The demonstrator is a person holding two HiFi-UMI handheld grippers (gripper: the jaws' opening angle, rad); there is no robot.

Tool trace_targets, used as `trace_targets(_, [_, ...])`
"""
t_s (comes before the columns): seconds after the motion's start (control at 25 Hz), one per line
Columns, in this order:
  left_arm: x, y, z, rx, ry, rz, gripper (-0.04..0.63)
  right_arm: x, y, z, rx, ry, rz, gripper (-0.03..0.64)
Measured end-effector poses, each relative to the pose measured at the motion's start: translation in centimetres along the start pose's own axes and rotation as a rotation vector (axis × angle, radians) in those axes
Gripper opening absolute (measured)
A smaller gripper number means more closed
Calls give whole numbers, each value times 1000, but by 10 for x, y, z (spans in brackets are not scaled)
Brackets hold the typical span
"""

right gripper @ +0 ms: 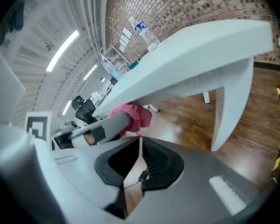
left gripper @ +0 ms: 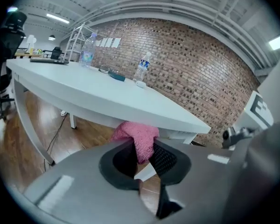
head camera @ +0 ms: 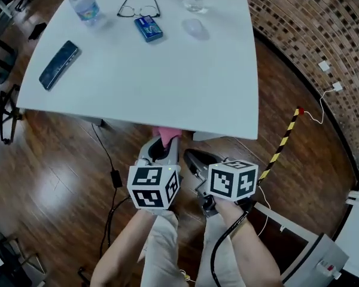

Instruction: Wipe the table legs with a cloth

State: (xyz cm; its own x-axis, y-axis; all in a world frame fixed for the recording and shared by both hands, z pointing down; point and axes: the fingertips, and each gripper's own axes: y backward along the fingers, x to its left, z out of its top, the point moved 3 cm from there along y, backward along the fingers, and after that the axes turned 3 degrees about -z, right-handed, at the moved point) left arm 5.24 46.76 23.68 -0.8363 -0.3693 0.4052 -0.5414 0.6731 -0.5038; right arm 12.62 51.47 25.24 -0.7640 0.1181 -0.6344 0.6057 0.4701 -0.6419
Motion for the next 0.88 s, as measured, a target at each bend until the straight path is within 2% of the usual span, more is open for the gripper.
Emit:
trace_targets(0.08, [22,13,5,17,-65,-16,48,29,-18,12,-40,-11,24,107])
trace_targets(0.12, [35,19,8,26,-99,-24,49,42,-28,18,-58,-6,26,101])
trace_targets(0.2, [62,33,15,45,-176,-45,49,66,-45,28,-96,-10,36,153])
trace_targets(0.36, [108,59,26,84,-438,-90,49,111,-79,36,-107,-83,116,200])
trace_targets(0.48, [131,74,32,93,-608,-93,49,143,-110,34,-81,-95,140,209])
trace_targets(0.6, [155,84,38,96,-708,-87,49,166,-134,35,-79,-111,154,203])
trace_targets(0.68, [171,89,44,97,-783,-88,49,180,-148,36,-77,-151,197,173])
trace_targets(0.88, [205,104,54,92,-1009,-108,49,209,-178,40,-62,-241,320,177])
